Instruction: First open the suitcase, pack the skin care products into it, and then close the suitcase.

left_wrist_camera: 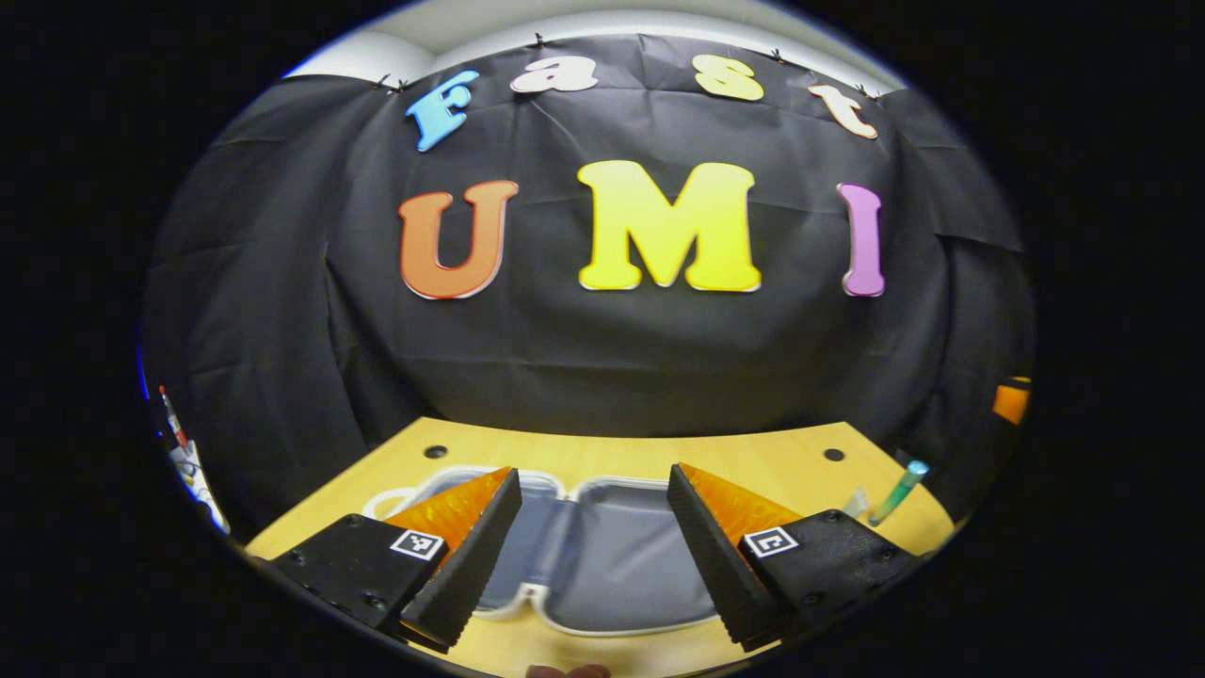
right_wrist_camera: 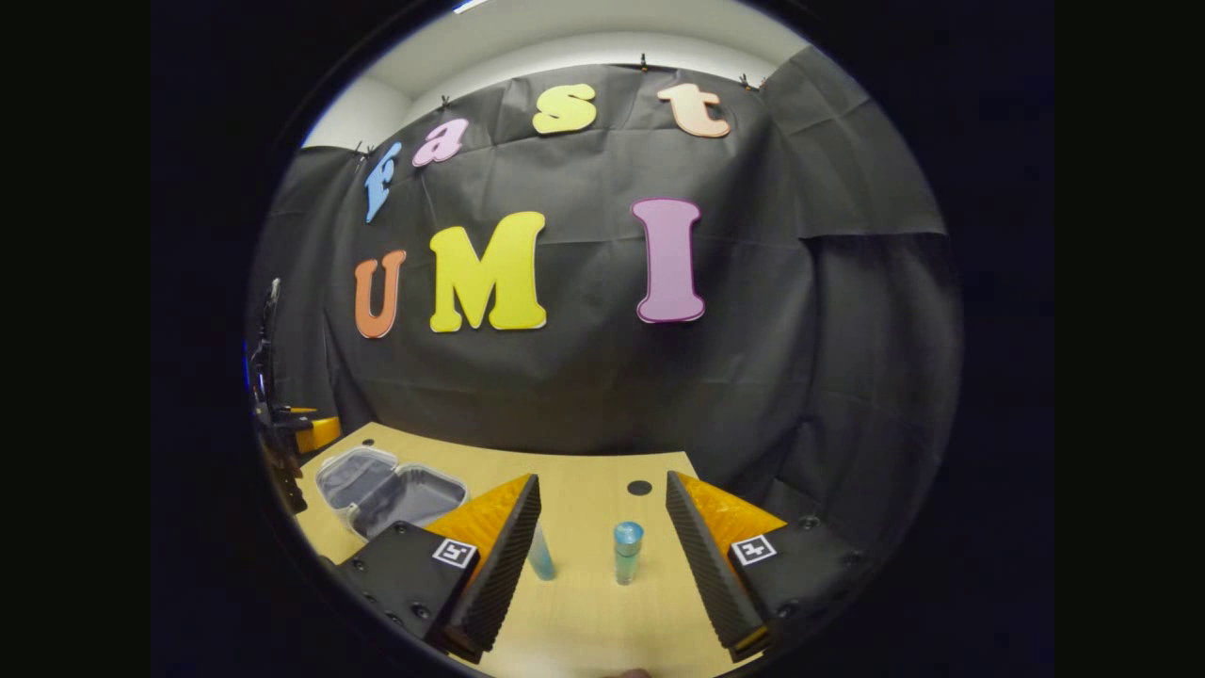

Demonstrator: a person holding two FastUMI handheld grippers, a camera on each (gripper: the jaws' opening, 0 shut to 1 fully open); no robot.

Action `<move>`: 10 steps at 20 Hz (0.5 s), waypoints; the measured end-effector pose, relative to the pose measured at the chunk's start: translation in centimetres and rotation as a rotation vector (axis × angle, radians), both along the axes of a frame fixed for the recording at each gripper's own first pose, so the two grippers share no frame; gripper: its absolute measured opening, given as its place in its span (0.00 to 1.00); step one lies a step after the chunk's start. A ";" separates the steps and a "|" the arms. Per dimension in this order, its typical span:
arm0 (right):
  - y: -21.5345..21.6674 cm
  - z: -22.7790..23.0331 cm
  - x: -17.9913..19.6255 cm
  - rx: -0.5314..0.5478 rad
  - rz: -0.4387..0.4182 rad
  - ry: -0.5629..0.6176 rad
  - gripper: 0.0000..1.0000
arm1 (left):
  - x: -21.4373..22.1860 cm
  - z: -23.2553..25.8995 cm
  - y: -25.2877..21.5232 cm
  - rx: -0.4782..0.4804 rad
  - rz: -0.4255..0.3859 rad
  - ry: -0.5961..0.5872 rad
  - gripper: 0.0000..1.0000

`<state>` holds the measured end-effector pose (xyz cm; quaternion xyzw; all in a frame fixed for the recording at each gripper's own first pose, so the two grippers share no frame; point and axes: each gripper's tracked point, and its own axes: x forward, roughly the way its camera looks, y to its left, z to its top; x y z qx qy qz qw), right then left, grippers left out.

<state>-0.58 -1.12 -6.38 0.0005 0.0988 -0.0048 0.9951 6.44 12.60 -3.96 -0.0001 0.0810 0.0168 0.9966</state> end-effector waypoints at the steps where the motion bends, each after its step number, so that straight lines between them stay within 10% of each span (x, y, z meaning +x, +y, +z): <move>1: -0.9 -0.5 -0.2 -0.003 0.008 0.005 0.79 | -0.2 -0.5 -2.6 -0.017 -0.024 0.013 1.00; 10: -8.7 -3.4 -1.2 -0.019 0.030 0.084 0.80 | -2.0 -8.2 -20.9 -0.003 -0.299 0.152 1.00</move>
